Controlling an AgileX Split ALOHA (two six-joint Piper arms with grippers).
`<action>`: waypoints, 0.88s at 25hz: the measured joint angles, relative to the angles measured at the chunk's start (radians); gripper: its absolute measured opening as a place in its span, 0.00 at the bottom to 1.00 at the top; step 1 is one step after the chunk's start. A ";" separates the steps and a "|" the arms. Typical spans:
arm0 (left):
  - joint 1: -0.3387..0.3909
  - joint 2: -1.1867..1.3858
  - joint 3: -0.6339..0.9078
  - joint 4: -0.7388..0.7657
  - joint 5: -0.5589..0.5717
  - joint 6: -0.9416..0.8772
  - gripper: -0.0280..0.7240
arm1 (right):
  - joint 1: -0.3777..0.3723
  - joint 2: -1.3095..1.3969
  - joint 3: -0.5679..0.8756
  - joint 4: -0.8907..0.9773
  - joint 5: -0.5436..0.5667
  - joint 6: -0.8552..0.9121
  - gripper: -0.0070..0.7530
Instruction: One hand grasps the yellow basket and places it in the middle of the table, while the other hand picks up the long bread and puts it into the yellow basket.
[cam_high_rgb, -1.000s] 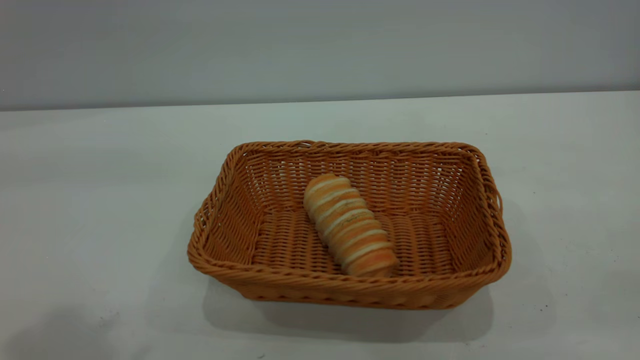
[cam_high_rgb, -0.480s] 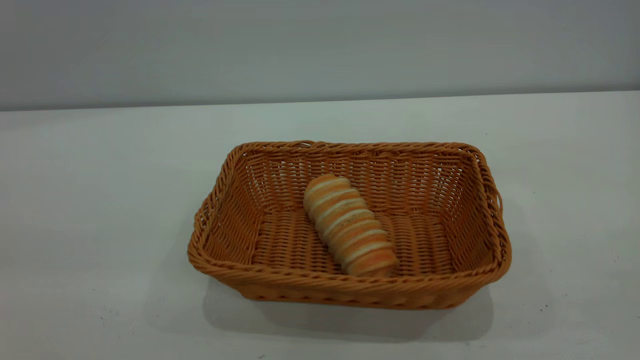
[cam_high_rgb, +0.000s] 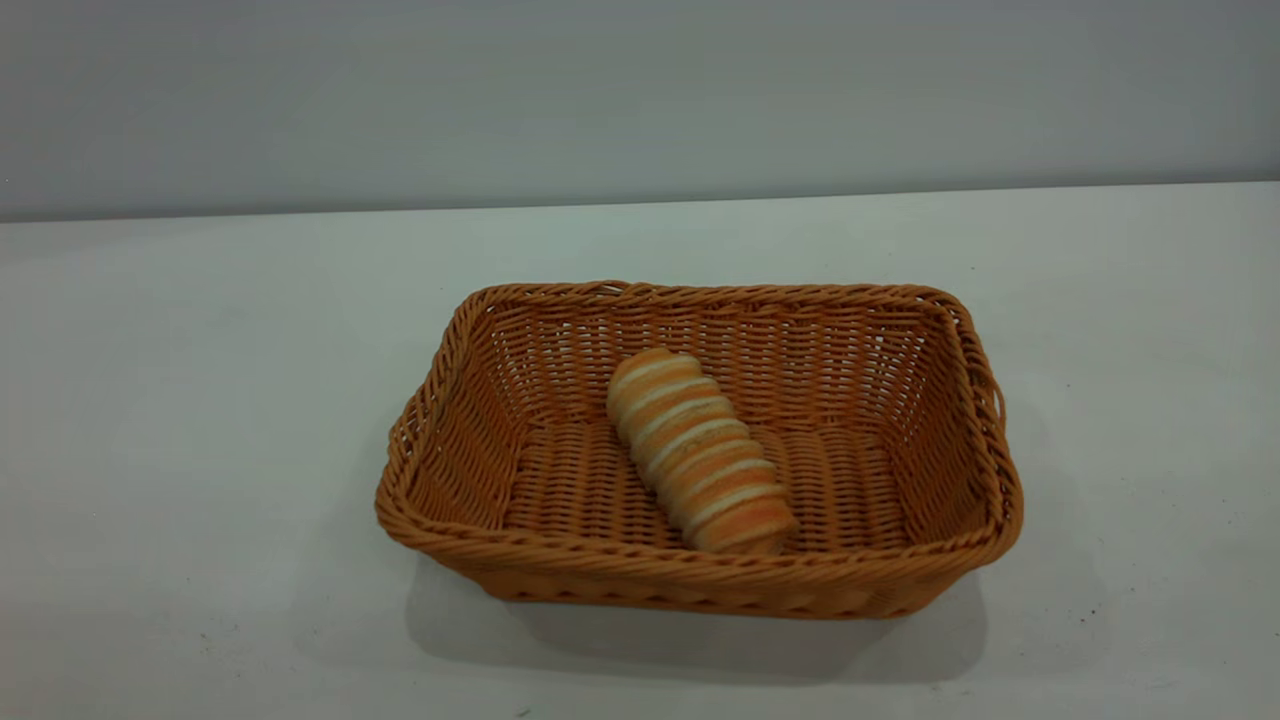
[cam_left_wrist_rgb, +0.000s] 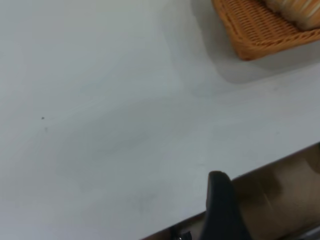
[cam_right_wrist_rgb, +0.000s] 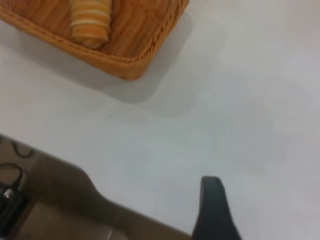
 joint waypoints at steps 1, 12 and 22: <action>0.000 -0.020 0.016 0.005 0.000 -0.001 0.77 | 0.000 -0.005 0.000 -0.004 0.000 0.004 0.68; 0.000 -0.134 0.104 0.023 -0.013 -0.021 0.77 | 0.000 -0.032 0.000 -0.008 0.000 0.014 0.68; 0.000 -0.134 0.105 0.029 -0.015 -0.039 0.77 | 0.000 -0.032 0.000 -0.007 0.000 0.015 0.68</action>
